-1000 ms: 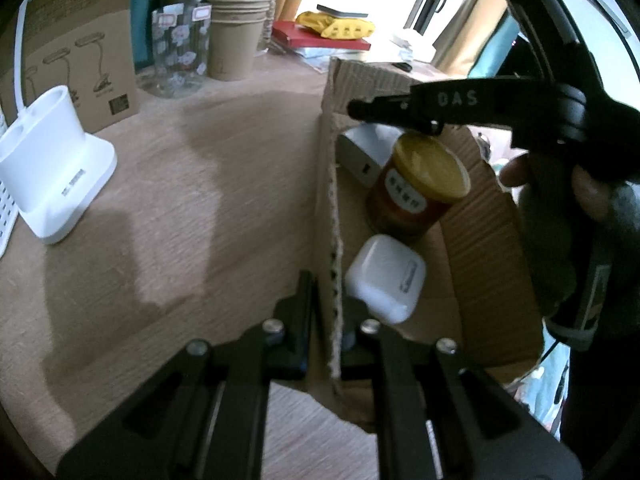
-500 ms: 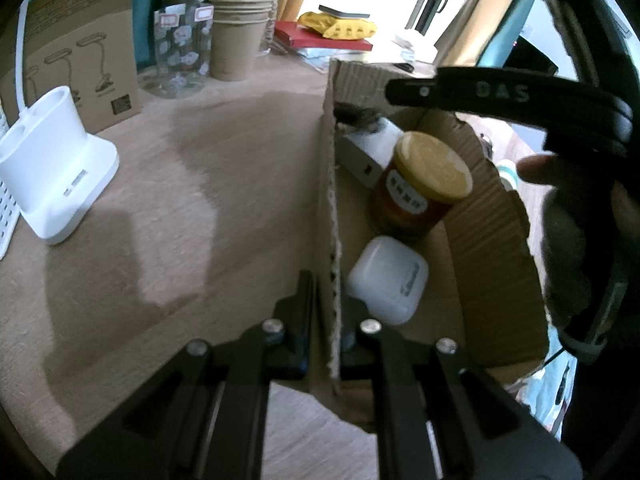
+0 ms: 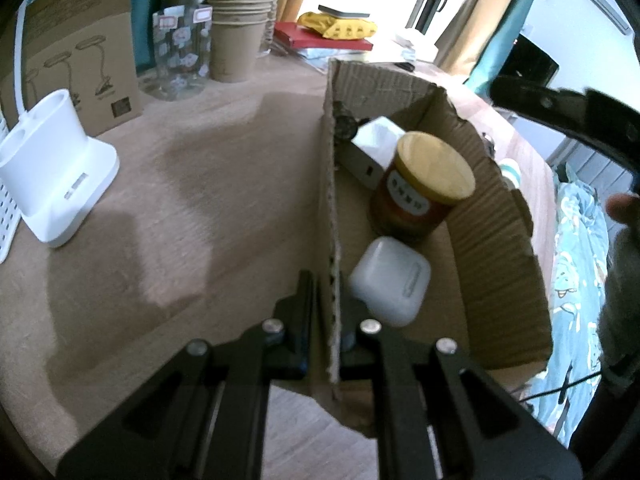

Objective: Organize rigid objects
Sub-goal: 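Move the right gripper back toward the white pill bottle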

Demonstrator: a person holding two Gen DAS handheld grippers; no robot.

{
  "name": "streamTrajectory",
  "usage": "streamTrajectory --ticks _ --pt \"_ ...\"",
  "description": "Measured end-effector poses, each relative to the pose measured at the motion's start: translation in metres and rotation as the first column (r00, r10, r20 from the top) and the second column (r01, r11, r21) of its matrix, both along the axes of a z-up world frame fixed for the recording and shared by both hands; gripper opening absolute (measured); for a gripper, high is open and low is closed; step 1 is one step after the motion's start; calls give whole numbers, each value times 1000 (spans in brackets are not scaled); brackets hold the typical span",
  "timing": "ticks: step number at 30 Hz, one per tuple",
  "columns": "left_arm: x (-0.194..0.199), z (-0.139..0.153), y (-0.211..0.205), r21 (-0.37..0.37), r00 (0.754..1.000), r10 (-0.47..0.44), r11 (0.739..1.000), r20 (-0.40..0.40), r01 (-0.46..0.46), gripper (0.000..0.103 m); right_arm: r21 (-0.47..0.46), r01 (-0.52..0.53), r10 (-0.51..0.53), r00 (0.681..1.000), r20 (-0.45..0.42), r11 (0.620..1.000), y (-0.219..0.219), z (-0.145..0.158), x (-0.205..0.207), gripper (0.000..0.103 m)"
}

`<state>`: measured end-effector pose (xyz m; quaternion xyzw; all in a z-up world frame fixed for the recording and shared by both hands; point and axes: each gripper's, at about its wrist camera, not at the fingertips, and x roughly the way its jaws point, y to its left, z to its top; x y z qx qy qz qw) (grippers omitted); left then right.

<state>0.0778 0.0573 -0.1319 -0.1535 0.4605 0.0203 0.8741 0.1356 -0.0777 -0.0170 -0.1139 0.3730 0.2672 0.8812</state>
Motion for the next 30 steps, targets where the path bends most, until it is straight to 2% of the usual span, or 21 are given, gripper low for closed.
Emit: streamTrajectory --ticks 21,23,25,30 --pt "1 1 -3 29 1000 -5 1000 -6 5 9 0 154 -154 988 -1 988 -73 -11 -12 43" --pt "1 1 -3 31 1000 -6 1000 -6 6 9 1 165 -165 986 -4 986 -78 -13 -12 46" --pt "1 1 -3 31 1000 -7 999 -7 7 9 4 175 -175 985 -6 985 -83 -15 -12 57" --pt "1 1 -3 30 1000 -6 1000 -7 6 9 6 209 -209 978 -17 978 -95 -22 -9 60"
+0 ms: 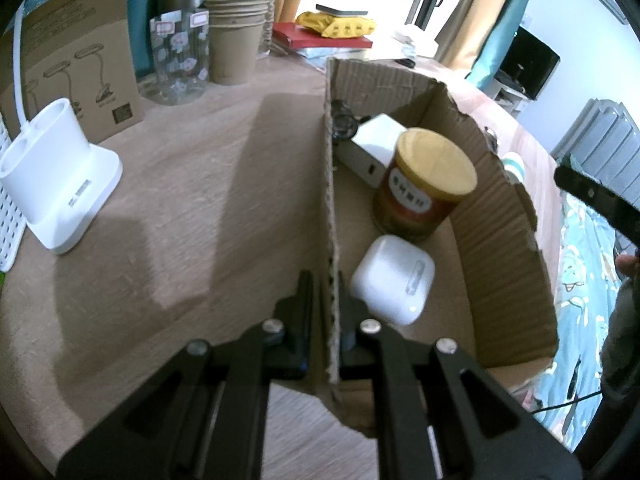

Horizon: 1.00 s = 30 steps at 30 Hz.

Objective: Organize rigid objects
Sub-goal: 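Move the right gripper back toward the white pill bottle, then grasp the white pill bottle with the right gripper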

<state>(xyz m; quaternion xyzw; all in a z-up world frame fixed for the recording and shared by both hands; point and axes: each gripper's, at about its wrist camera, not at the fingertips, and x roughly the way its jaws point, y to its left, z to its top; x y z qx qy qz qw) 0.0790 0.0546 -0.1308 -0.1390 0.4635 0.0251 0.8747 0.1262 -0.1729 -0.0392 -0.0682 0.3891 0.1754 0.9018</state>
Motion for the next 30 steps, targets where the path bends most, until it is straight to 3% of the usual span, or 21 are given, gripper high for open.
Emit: streamTrajectory --ticks 4,17,30 --pt "0 0 -1 0 1000 0 1000 0 0 9 21 43 -42 999 -21 999 -13 -9 8 72" --pt "0 0 -1 0 1000 -1 1000 -3 1 9 107 173 -164 983 -86 979 -32 -34 40 75" --pt "-1 -3 -3 -12 1000 -3 1000 -6 3 9 113 271 -257 958 -126 956 -29 -48 69 75"
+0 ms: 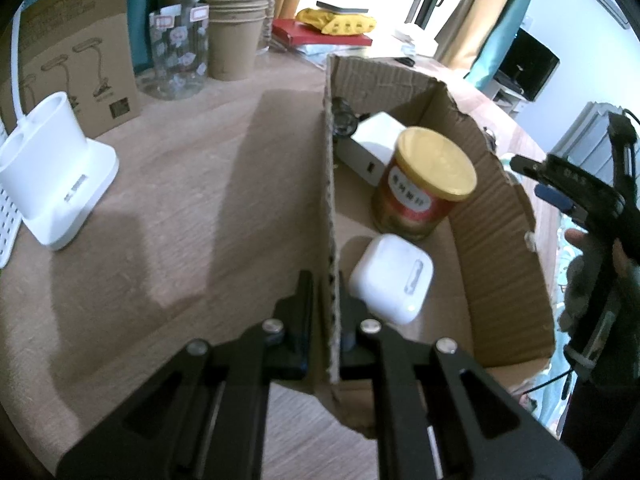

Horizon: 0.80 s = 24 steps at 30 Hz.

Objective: Organize rigid objects
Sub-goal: 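Grasp the white pill bottle with the right gripper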

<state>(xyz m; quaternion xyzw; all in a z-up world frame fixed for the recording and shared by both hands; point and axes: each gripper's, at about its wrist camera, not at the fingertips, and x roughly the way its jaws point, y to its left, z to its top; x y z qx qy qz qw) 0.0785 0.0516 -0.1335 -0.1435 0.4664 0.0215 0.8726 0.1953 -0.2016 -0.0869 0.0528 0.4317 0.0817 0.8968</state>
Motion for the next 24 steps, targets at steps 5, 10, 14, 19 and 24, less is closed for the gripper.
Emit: streamTrajectory --ticks 5,10,14,19,24 --pt "1 0 0 2 1000 -1 1000 -1 1 9 -21 15 -15 1000 -10 1000 1 -6 10 75" --pt "1 0 0 1 1000 -1 1000 -1 1 9 -59 7 -8 1000 -16 998 0 -13 12 75" --pt "1 0 -2 -2 1000 -1 1000 -1 1 9 -92 -1 0 1000 -10 996 -5 -15 5 75" --pt "1 0 -1 -2 1000 -1 1000 -1 1 9 -107 -6 6 1000 -2 994 -11 -15 1 75" --pt "0 0 -2 -2 1000 0 1000 -1 0 9 -126 -37 39 999 11 991 -3 -14 6 75"
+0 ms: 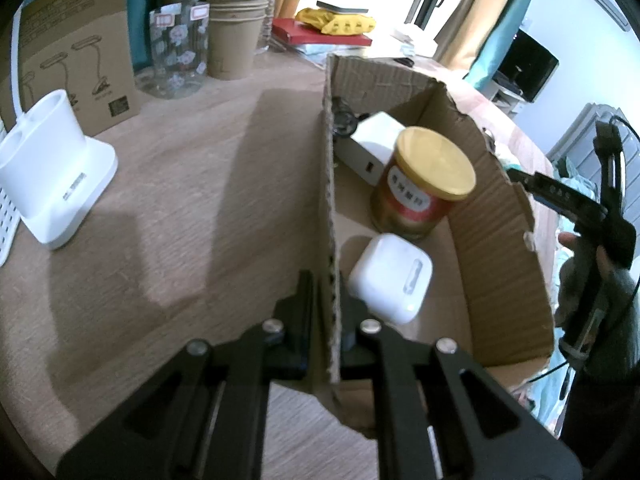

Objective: Organize rigid objects
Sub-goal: 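Grasp the white pill bottle with the right gripper, then lift the pill bottle and carry it over the box with the right gripper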

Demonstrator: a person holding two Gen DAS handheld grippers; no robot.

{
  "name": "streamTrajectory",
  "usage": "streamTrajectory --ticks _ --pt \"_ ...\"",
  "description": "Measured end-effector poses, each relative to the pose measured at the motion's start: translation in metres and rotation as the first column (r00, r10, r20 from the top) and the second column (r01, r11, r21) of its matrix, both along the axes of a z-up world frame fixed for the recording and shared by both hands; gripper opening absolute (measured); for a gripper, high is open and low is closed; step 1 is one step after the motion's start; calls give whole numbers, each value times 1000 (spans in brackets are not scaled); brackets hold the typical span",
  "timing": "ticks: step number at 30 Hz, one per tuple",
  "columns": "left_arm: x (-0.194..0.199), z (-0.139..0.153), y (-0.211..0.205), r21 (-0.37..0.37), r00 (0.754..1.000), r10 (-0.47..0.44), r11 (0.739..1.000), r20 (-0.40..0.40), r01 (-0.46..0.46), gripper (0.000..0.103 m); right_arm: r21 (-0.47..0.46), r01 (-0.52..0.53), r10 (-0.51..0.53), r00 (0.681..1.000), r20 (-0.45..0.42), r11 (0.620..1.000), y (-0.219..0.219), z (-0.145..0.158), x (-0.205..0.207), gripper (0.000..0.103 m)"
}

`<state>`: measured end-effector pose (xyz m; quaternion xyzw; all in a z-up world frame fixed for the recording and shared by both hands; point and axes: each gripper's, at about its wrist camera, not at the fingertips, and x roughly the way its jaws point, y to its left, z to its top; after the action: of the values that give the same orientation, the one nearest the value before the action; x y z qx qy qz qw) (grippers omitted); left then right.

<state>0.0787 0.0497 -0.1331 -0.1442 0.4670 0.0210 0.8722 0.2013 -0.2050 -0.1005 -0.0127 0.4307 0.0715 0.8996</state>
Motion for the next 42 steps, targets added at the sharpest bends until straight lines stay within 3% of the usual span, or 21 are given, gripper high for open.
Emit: streamTrajectory --ticks 8,15,19,31,42 --pt "0 0 1 -1 1000 0 1000 0 0 9 -32 -20 19 1000 -18 999 9 -8 11 74" --pt "0 0 0 -2 1000 0 1000 0 0 9 -41 -26 24 999 -29 999 9 -11 12 61" --pt "0 0 0 -3 1000 0 1000 0 0 9 -44 -28 27 999 -36 999 9 -12 12 46" --pt "0 0 0 -2 1000 0 1000 -1 0 9 -25 -33 32 999 -30 999 7 -9 10 45" --pt "1 0 1 -3 1000 -1 1000 0 1 9 -8 -48 48 999 16 999 6 11 0 45"
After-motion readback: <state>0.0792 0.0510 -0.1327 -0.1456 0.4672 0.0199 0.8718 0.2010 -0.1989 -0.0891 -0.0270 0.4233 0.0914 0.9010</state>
